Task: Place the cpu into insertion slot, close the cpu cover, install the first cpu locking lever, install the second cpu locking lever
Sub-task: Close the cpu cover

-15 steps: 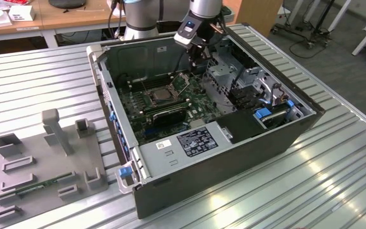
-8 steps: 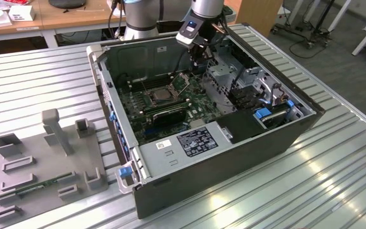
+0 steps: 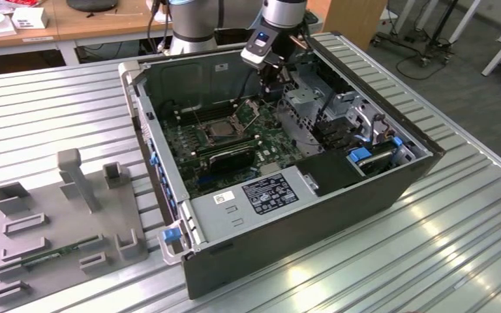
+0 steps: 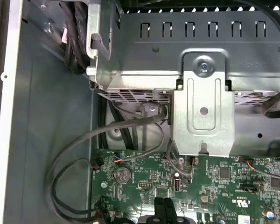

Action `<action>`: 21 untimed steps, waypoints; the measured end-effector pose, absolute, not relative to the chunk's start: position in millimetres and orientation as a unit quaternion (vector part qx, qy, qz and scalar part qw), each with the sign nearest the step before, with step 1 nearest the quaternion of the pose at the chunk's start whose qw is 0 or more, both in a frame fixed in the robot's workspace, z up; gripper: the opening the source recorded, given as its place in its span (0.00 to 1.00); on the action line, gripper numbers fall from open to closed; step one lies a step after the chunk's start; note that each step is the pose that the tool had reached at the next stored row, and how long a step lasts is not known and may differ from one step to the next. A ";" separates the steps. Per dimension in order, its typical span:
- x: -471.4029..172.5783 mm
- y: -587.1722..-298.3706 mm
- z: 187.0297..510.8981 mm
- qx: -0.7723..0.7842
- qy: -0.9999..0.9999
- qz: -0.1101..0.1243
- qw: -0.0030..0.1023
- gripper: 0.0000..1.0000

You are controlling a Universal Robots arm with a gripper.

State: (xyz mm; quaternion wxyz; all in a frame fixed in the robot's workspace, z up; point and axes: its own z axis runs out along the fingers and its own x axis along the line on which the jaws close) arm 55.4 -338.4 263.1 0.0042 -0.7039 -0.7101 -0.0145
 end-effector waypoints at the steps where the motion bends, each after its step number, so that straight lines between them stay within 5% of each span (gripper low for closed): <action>1: 56.0 -338.5 262.7 -0.704 -0.710 -0.014 0.004 0.11; 21: 62.5 -338.5 245.7 -0.704 -0.710 -0.014 0.004 0.11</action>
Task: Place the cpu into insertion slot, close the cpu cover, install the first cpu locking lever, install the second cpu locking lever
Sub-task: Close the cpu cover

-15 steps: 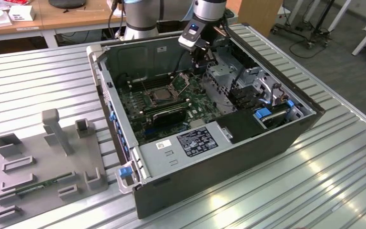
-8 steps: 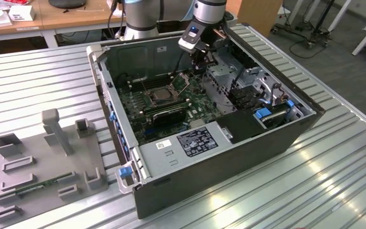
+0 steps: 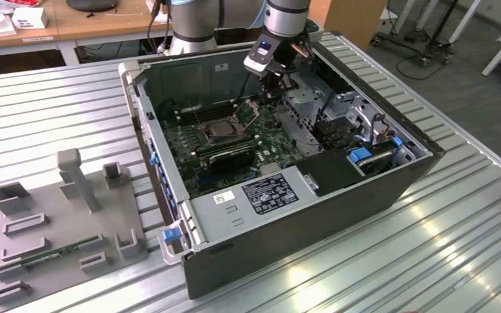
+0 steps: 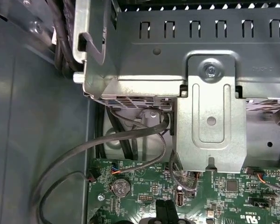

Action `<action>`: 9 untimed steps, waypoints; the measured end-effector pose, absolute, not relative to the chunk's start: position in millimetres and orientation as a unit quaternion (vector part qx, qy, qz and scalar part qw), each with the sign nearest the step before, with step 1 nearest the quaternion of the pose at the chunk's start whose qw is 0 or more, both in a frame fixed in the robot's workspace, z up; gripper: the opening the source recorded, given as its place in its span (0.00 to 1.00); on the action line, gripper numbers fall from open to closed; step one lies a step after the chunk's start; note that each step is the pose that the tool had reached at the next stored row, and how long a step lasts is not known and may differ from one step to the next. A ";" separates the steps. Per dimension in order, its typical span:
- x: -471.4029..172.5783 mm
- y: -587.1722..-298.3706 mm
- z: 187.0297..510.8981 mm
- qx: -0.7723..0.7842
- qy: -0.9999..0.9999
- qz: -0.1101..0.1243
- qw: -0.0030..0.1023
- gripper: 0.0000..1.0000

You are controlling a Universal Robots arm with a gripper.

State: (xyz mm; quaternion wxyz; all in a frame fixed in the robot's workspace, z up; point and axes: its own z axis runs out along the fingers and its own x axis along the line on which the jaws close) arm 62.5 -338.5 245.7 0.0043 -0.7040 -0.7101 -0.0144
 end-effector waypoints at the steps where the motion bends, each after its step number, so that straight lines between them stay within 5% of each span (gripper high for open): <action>1: 62.4 -338.5 245.2 -0.704 -0.710 -0.014 0.004 0.11; 9: 57.2 -338.5 243.1 -0.704 -0.710 -0.016 0.004 0.11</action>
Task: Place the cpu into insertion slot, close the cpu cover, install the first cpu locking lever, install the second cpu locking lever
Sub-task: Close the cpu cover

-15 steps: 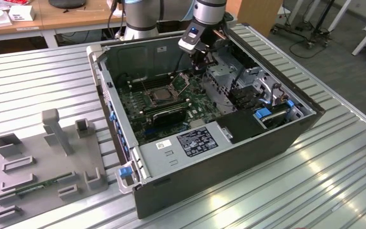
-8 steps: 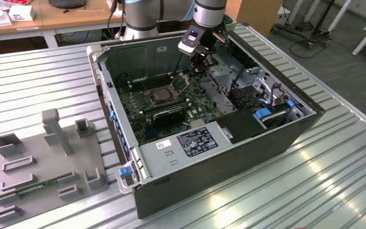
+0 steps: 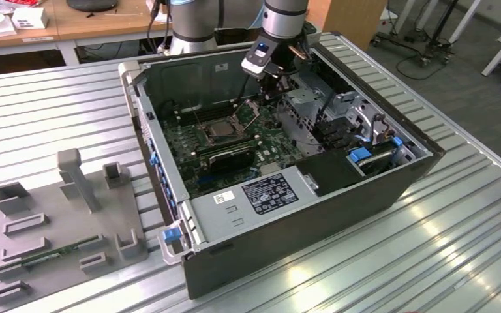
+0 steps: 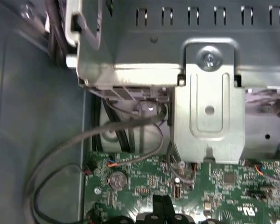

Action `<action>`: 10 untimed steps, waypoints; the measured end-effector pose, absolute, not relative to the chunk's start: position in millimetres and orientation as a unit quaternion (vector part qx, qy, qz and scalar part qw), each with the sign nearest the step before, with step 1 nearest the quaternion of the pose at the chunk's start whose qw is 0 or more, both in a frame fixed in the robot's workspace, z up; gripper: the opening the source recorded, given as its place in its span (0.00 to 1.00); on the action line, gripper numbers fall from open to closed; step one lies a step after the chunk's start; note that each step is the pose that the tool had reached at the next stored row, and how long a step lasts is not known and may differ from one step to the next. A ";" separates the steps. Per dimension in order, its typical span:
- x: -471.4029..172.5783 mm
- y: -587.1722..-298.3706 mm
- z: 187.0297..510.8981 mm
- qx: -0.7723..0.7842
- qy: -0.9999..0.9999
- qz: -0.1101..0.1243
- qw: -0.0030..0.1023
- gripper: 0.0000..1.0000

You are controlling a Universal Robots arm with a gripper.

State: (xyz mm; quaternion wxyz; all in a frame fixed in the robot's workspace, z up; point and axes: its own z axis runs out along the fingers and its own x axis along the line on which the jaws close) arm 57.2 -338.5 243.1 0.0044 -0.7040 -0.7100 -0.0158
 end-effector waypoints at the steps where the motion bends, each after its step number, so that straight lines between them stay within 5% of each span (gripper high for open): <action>1: 56.0 -338.5 242.8 -0.704 -0.710 -0.016 0.004 0.11; 10: 47.3 -338.5 242.0 -0.704 -0.710 -0.019 0.005 0.11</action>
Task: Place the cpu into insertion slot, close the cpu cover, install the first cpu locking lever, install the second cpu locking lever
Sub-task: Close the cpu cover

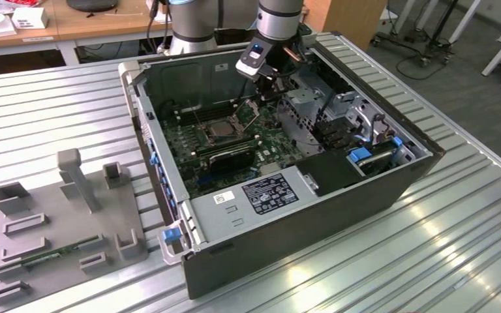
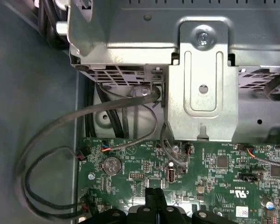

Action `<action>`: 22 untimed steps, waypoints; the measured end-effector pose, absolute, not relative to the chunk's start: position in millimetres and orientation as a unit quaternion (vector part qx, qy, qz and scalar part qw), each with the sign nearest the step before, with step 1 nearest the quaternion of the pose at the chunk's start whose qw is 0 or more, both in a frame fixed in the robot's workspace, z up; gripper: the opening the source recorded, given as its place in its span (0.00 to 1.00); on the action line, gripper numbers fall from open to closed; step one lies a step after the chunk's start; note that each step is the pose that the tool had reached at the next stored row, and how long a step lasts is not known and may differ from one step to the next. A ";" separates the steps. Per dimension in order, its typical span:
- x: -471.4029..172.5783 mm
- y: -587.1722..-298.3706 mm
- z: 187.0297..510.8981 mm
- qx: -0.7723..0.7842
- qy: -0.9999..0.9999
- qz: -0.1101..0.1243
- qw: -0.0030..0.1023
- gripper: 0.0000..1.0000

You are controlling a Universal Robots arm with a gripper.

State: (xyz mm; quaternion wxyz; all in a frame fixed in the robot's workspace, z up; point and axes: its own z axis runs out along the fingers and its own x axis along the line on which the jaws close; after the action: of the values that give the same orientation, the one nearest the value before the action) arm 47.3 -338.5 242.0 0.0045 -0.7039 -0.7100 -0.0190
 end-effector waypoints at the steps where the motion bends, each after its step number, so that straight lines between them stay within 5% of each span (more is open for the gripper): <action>1: 47.3 -338.5 242.0 -0.704 -0.710 -0.019 0.005 0.11; 22: -10.4 -338.4 241.3 -0.704 -0.710 -0.020 0.004 0.11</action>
State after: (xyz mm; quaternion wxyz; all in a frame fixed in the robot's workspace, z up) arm -10.4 -338.4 241.3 0.0040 -0.7039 -0.7100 -0.0196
